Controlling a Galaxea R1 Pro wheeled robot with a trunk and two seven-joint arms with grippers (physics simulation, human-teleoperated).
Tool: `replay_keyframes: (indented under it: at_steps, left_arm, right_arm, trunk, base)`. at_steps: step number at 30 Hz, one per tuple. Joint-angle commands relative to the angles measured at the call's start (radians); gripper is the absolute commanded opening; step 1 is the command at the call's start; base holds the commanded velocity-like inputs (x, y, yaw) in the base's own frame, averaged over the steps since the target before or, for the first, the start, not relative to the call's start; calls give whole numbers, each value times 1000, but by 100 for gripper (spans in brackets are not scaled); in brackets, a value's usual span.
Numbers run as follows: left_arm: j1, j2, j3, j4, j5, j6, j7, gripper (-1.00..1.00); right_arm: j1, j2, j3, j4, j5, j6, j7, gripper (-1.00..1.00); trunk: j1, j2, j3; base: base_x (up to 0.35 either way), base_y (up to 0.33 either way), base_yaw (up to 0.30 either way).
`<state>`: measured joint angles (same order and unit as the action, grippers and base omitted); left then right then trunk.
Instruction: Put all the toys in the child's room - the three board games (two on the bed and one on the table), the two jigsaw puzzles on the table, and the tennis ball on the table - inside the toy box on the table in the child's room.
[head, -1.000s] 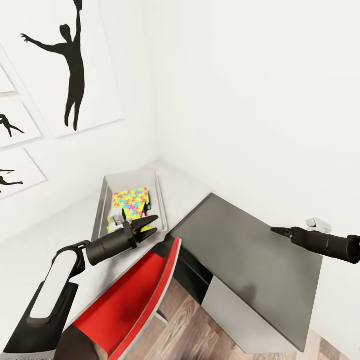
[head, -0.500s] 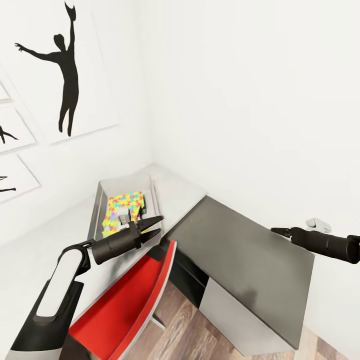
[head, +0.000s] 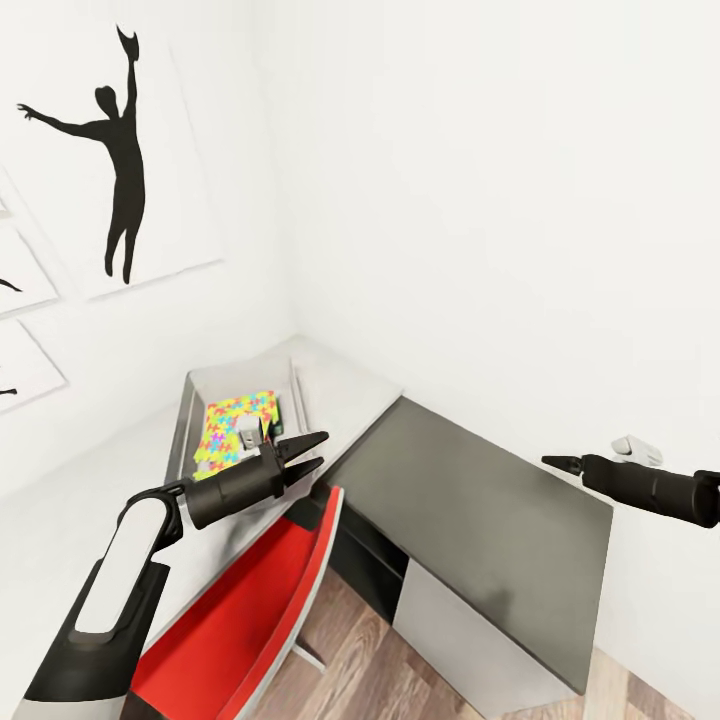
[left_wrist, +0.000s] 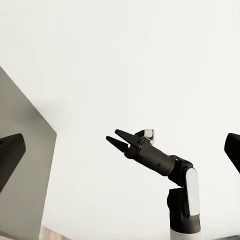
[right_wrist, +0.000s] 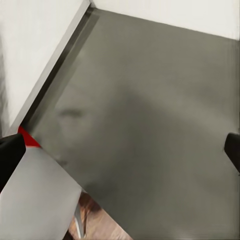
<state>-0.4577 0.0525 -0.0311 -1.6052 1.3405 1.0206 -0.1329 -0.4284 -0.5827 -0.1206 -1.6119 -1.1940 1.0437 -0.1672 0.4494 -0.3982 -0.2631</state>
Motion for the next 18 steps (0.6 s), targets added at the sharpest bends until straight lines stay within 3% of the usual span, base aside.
replay_keyframes:
  at_steps: [1,18]
  left_arm:
    - [-1,0,0,0,-10,1,-10,100]
    - [-1,0,-1,2,-12,1,-5,100]
  right_arm:
    - [-1,0,-1,-1,-10,3,-10,100]
    - [-1,0,-1,0,-10,-8,-9,100]
  trunk:
    - [1,-2,0]
    - [1,-2,28]
  base:
    - [0,0,-93]
    - [0,0,-95]
